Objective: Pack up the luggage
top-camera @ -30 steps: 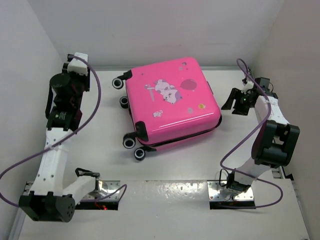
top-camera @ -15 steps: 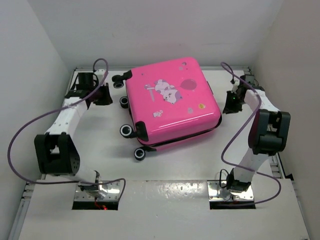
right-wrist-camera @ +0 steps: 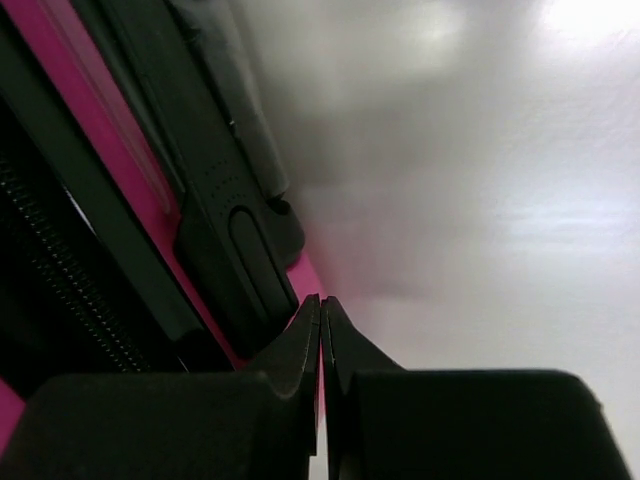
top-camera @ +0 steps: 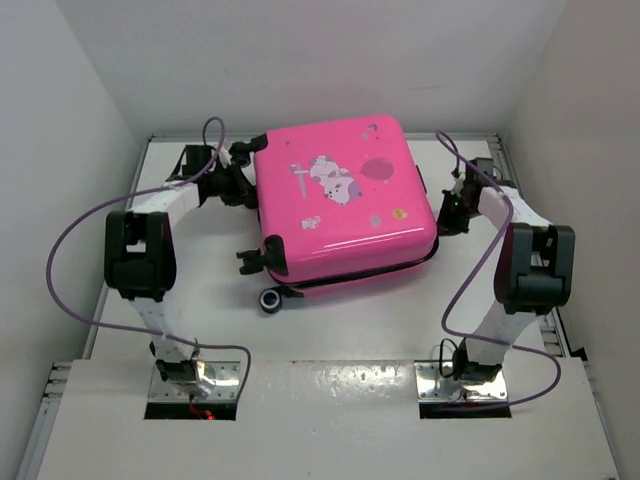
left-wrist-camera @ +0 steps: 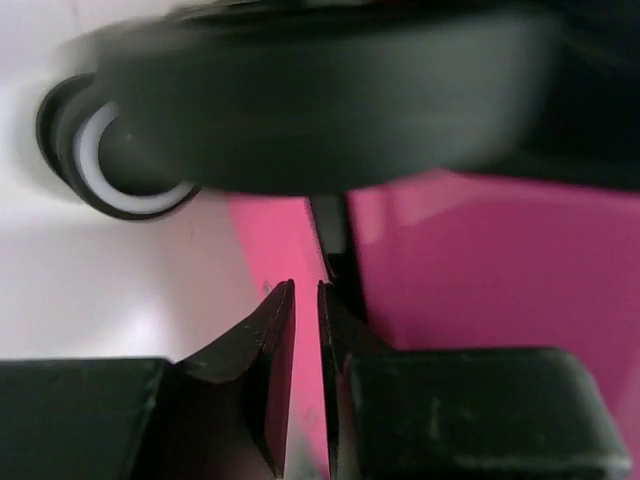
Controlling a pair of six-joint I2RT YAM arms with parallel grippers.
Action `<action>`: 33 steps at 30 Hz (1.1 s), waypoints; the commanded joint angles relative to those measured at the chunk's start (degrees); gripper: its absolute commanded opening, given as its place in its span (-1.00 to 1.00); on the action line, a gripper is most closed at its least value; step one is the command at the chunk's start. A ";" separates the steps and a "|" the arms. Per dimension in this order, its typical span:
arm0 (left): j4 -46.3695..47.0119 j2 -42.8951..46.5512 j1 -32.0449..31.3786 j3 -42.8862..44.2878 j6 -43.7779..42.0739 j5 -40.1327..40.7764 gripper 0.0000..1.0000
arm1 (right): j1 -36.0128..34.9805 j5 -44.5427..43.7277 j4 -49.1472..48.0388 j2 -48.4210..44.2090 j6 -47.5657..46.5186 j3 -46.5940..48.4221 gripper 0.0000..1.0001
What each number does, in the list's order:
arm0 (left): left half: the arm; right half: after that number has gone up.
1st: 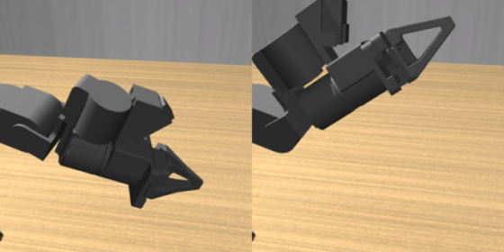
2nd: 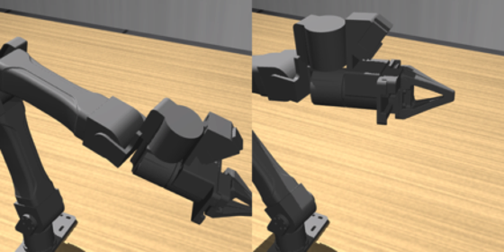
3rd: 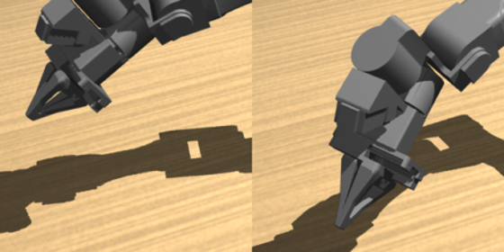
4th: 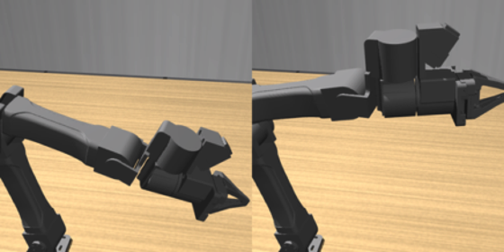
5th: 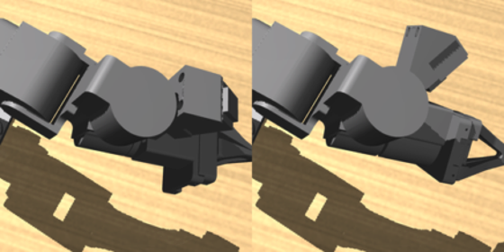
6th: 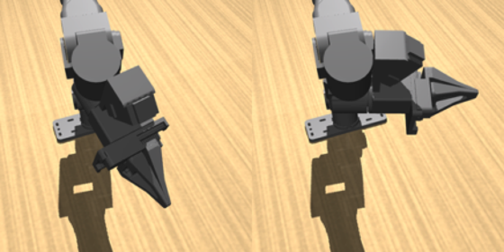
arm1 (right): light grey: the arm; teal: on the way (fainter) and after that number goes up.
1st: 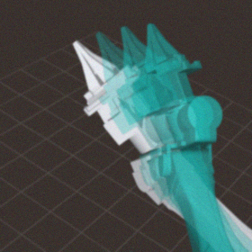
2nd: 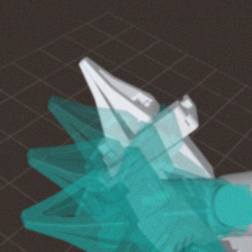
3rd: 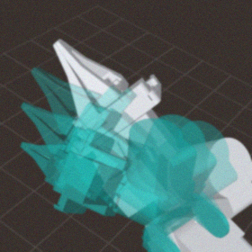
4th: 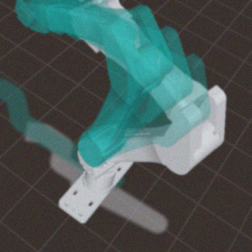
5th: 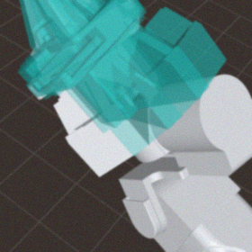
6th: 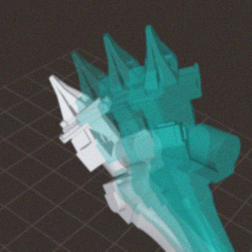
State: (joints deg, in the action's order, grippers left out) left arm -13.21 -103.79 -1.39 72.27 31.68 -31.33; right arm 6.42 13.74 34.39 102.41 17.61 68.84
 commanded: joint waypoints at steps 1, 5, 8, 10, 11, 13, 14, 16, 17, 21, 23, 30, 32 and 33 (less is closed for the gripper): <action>17.22 -7.11 -1.95 8.04 11.02 -6.20 -0.59 | -7.45 12.36 0.61 -4.58 10.76 -5.89 -1.00; 21.39 -18.53 -2.57 24.63 17.62 -5.85 -0.56 | -13.16 17.46 -6.16 -9.84 16.49 -10.91 -1.00; 19.56 -24.70 -2.57 39.93 14.84 -3.66 -0.19 | -16.86 17.81 -12.05 -12.05 20.09 -13.37 -1.00; 19.54 -24.71 -1.08 45.23 11.84 -1.38 0.10 | -19.23 17.73 -19.15 -14.24 23.24 -14.78 -1.00; 19.54 -22.97 -0.29 46.02 10.52 0.29 0.15 | -20.99 17.55 -22.67 -14.87 23.79 -16.09 -1.00; 19.54 -18.24 2.78 45.51 7.79 5.04 0.26 | -24.34 16.50 -28.72 -16.89 24.49 -16.63 -0.95; 19.54 -16.12 3.93 44.98 6.65 6.36 0.26 | -25.04 15.71 -29.90 -17.33 23.62 -17.50 -0.95; 19.01 -10.68 6.64 39.48 1.65 10.04 0.29 | -27.23 15.27 -33.58 -20.22 21.78 -18.47 -0.93; 19.88 -7.34 7.18 36.57 -0.46 11.19 0.31 | -27.59 14.92 -35.95 -21.10 19.51 -19.70 -0.90; 20.42 10.76 8.51 20.05 -13.10 16.39 0.44 | -26.30 11.15 -38.44 -28.92 12.73 -23.13 -0.70; 17.37 19.74 8.51 12.31 -16.72 15.00 0.47 | -24.62 9.29 -36.68 -32.18 8.79 -23.57 -0.53; -4.96 37.07 -6.64 -2.64 -44.49 -6.99 0.26 | -8.81 4.99 -32.38 -31.41 3.66 -23.06 -0.53; -6.73 37.69 -14.31 -4.15 -46.00 -2.88 0.13 | -4.69 5.16 -32.02 -30.43 6.54 -21.04 -0.53; -6.74 37.69 -18.09 -4.68 -46.62 -0.60 0.10 | -2.48 5.16 -31.50 -29.12 7.43 -20.42 -0.53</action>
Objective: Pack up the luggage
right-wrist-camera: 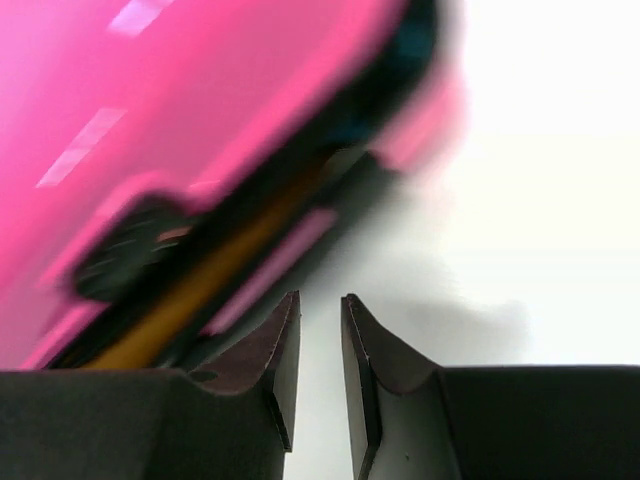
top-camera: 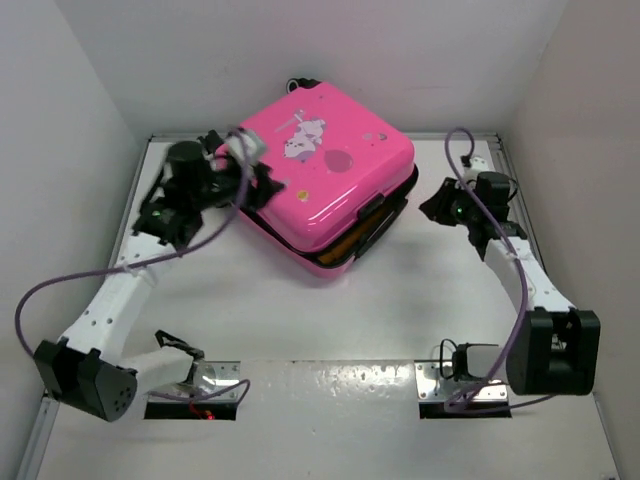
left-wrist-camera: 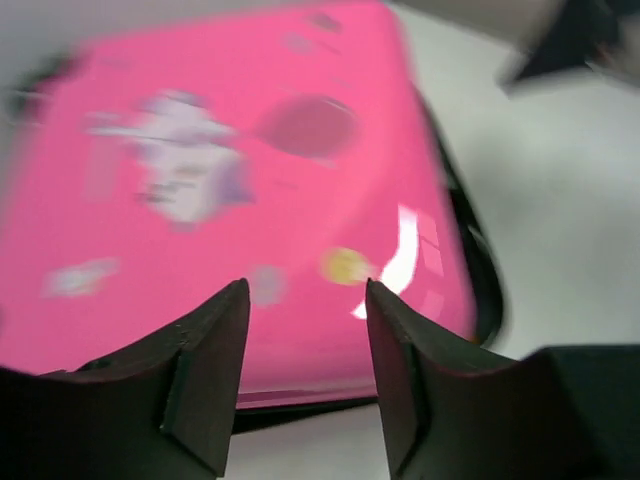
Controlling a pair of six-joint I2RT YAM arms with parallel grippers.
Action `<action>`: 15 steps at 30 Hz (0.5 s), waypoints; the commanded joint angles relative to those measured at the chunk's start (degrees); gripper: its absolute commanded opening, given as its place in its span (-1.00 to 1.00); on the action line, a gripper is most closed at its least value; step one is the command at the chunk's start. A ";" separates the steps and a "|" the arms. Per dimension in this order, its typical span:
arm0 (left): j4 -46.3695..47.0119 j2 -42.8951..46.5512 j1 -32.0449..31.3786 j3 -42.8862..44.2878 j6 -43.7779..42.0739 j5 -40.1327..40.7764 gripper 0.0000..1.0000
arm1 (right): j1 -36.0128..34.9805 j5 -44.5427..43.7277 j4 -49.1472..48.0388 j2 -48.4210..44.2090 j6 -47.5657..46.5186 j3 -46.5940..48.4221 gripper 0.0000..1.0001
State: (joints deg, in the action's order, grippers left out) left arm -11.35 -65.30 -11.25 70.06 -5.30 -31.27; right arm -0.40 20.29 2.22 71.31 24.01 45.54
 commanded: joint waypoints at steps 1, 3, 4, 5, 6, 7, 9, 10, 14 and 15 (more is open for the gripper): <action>-8.60 -1.32 -11.83 -2.47 -10.95 1.80 0.07 | 5.14 -1.66 0.77 3.12 1.82 4.89 -0.53; -8.60 -3.77 -21.77 -1.60 -10.96 10.06 0.02 | 8.13 -0.96 2.08 4.54 3.50 6.05 -0.53; -8.60 -7.35 -26.33 0.23 -11.48 13.30 -0.01 | 9.36 -1.05 2.35 5.24 4.20 7.18 -0.53; -8.60 -9.39 -28.20 1.29 -11.49 14.73 -0.01 | 9.89 -1.05 2.61 5.42 4.38 7.46 -0.53; -8.60 -11.41 -29.96 2.44 -10.88 16.40 -0.04 | 11.11 -1.05 3.14 5.59 4.38 7.63 -0.53; -8.60 -15.96 -33.11 5.14 -10.87 19.72 -0.07 | 12.00 -0.87 4.01 5.60 4.64 8.24 -0.53; -8.60 -20.55 -35.50 8.32 -9.47 22.47 -0.11 | 13.75 -0.35 5.33 6.30 4.82 8.86 -0.53; -8.60 -22.92 -36.30 10.08 -8.25 23.17 -0.11 | 14.81 -0.17 5.78 6.30 4.99 9.04 -0.53; -9.12 -33.21 -40.25 18.08 -5.78 26.25 -0.13 | 18.15 1.14 6.66 4.90 5.43 7.38 -0.53; -9.99 -35.23 -41.82 21.66 -5.25 27.39 -0.13 | 19.12 1.50 7.01 4.20 5.43 7.11 -0.53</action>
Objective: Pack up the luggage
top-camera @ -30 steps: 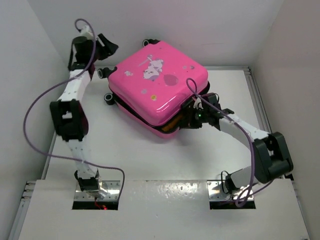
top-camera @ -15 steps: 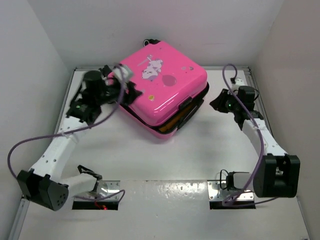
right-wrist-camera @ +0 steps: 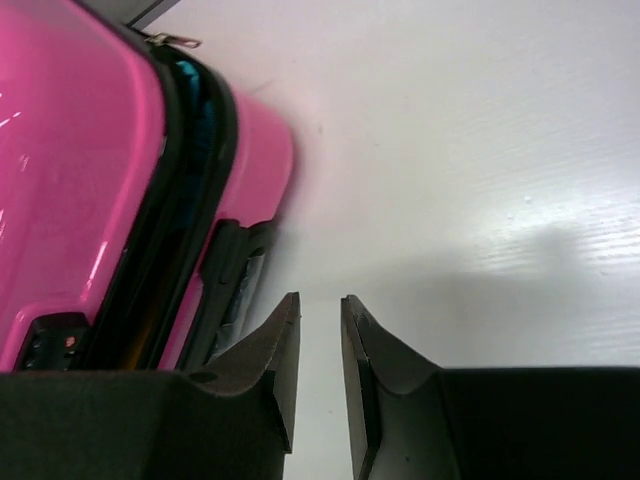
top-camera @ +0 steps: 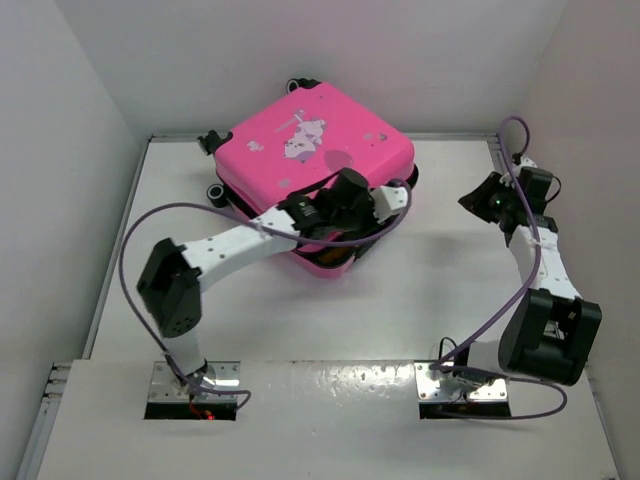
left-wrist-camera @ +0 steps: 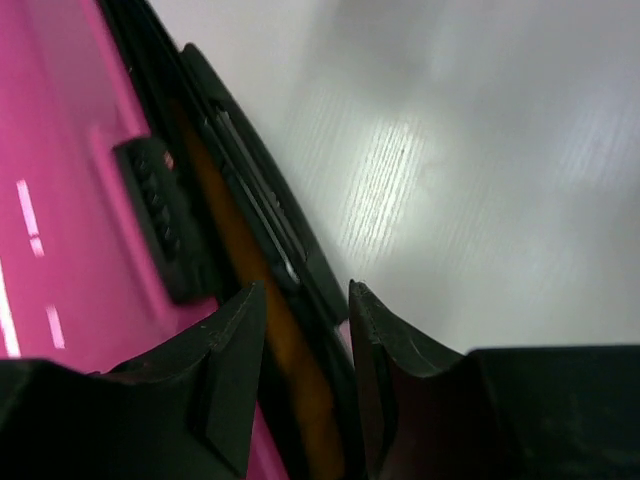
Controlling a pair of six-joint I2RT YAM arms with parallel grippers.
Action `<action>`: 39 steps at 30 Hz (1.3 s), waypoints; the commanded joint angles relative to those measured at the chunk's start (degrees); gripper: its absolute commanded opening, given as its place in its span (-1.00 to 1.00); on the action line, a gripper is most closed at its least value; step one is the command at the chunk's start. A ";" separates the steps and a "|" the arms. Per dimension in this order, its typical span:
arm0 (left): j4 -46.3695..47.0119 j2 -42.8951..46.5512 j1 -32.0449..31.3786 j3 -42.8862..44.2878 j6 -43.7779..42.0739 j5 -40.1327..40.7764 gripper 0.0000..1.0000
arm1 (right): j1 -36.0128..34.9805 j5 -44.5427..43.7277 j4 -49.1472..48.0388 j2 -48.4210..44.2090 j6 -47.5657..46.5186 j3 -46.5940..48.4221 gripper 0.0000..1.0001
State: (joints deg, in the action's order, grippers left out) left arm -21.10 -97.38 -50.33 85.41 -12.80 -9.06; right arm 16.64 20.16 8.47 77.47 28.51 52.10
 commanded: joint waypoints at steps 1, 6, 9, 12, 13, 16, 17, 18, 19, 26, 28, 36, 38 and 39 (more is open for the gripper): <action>-0.25 -6.90 -3.46 8.00 2.25 5.98 -0.13 | 3.03 1.72 0.85 -2.15 1.02 0.29 -0.53; -0.78 -14.49 -6.36 14.95 7.25 8.00 -0.13 | 6.11 3.04 1.81 -4.78 0.58 -2.44 -0.50; -0.78 -18.09 -8.20 16.11 7.26 10.10 -0.13 | 8.48 4.09 1.90 -5.58 -0.12 -3.57 -0.50; -0.78 -20.82 -8.74 18.83 9.79 13.97 -0.13 | 10.15 5.93 2.95 -5.67 -0.47 -3.41 -0.50; -0.78 -22.48 -8.74 19.79 10.50 15.72 -0.07 | 10.51 6.38 3.13 -5.75 -0.39 -3.49 -0.50; -1.31 -24.78 -8.12 22.33 11.13 21.42 0.07 | 11.92 8.66 2.87 -5.84 -0.30 -3.58 -0.50; -2.88 -26.79 -8.12 23.74 11.13 22.84 0.08 | 12.44 9.10 3.13 -5.75 0.40 -3.84 -0.50; -3.59 -27.85 -8.12 25.06 11.13 24.51 0.08 | 12.45 9.71 3.13 -5.84 0.58 -4.11 -0.50; -4.29 -28.82 -8.12 27.42 11.13 26.79 0.08 | 12.53 10.07 2.96 -5.84 0.58 -4.54 -0.50; -6.40 -33.31 -7.59 30.79 10.42 33.14 0.10 | 12.71 11.30 2.60 -6.10 1.11 -6.22 -0.48; -6.41 -34.01 -6.99 30.79 10.42 34.45 0.10 | 12.89 11.22 2.52 -5.84 0.76 -6.22 -0.48; -7.46 -38.14 -6.37 30.79 9.90 41.40 0.20 | 13.15 11.74 2.96 -4.61 0.67 -5.95 -0.48; -8.08 -39.01 -6.36 30.79 9.90 41.40 0.20 | 13.24 12.00 3.13 -4.09 0.67 -5.60 -0.48; -8.69 -39.54 -6.36 30.79 9.90 40.79 0.20 | 13.24 12.09 3.31 -3.91 0.75 -5.60 -0.48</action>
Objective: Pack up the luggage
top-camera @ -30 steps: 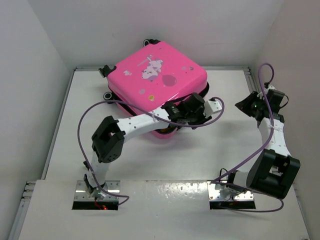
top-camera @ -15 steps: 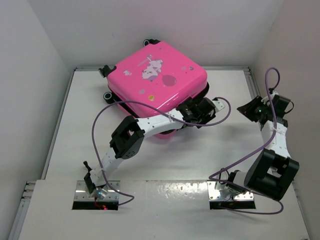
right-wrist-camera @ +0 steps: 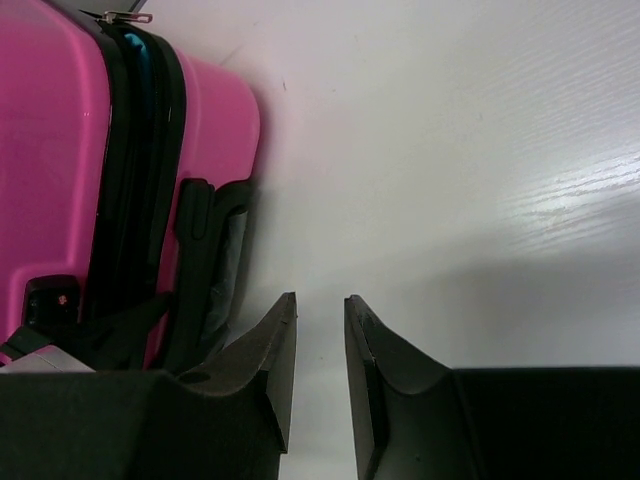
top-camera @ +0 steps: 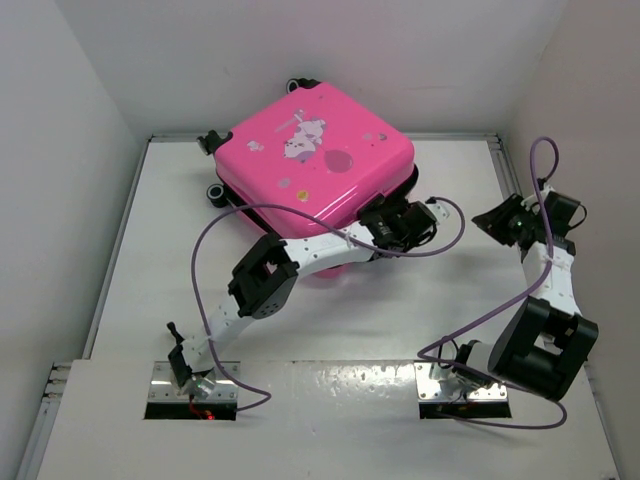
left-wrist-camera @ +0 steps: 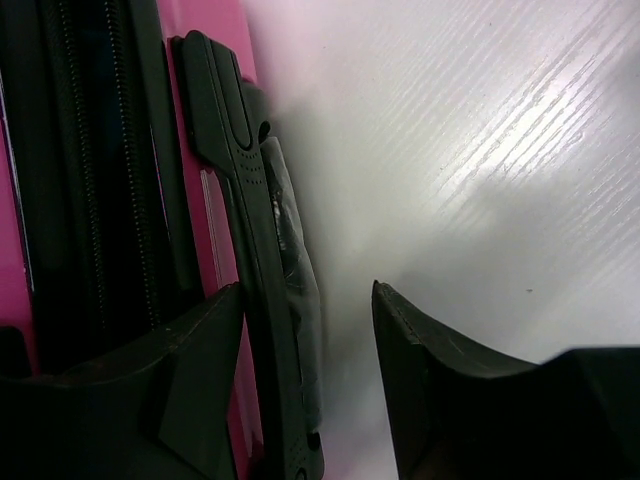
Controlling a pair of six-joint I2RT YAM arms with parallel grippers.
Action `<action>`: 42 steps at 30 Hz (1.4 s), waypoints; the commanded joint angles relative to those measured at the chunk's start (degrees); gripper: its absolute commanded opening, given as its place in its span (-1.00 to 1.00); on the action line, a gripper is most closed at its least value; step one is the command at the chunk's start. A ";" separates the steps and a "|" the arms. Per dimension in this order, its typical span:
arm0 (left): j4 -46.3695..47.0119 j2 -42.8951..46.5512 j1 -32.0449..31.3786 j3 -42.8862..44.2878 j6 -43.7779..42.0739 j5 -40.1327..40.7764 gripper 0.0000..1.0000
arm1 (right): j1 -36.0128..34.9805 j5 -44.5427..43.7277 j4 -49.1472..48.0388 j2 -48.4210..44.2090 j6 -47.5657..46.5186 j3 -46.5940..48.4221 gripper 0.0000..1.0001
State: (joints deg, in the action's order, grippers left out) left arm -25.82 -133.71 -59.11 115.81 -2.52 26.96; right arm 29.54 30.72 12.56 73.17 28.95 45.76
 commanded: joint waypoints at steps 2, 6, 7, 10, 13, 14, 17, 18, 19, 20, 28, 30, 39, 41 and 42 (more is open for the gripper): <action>-3.97 -3.22 3.65 0.38 0.94 1.90 0.07 | 0.34 1.54 -0.61 0.75 -0.03 1.18 -0.48; -4.50 -4.45 4.18 0.38 1.73 -2.61 -0.28 | 0.34 1.80 -0.51 1.63 -0.65 2.14 -0.48; -4.50 -4.45 4.18 -0.14 1.21 -3.31 -0.32 | 0.34 2.15 -0.25 2.06 -0.47 2.40 -0.48; -5.03 -3.50 4.18 -3.47 0.68 -5.33 -0.42 | 0.26 2.85 -0.78 2.51 -0.73 2.58 -0.50; -5.03 -0.77 4.71 -9.97 -1.77 -7.71 -0.62 | 0.08 4.43 -1.39 2.59 -2.23 2.76 -0.50; -5.03 1.59 5.40 -13.99 -2.74 -9.19 -0.75 | -0.18 5.13 -1.83 2.51 -3.71 2.93 -0.50; -4.32 8.08 6.72 -23.91 -7.04 -12.95 -0.88 | -0.88 7.51 -1.57 3.03 -6.88 3.11 -0.53; -3.71 9.94 6.73 -26.57 -8.80 -14.12 -0.91 | -1.06 8.03 -1.40 3.04 -7.58 3.11 -0.53; -3.19 11.96 7.34 -29.30 -11.34 -14.13 -0.95 | -1.15 9.78 -0.87 3.30 -8.81 3.37 -0.53; -3.18 14.07 8.04 -34.81 -13.28 -15.52 -0.99 | -1.67 10.32 -0.43 3.47 -9.52 3.46 -0.53; 1.47 39.18 12.70 -59.36 -40.30 -23.44 -1.00 | -4.48 19.10 2.29 4.97 -16.03 3.20 -0.55; 2.17 44.12 16.65 -66.56 -48.15 -26.25 -1.00 | -5.80 19.81 3.26 5.41 -16.90 3.02 -0.55; -3.78 56.98 38.71 -77.32 -95.36 -36.80 -1.00 | -13.71 21.05 2.65 6.72 -18.05 1.35 -0.55; -7.57 57.68 42.56 -77.83 -105.51 -38.20 -1.00 | -15.90 21.13 1.59 6.64 -18.05 1.09 -0.55; -7.57 59.60 43.81 -78.62 -108.28 -39.95 -1.00 | -16.44 21.14 1.07 6.46 -17.79 0.83 -0.55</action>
State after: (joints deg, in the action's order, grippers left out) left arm -20.84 -73.41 -20.01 40.66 -87.37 -13.89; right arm 15.07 49.74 16.19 79.77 12.82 46.92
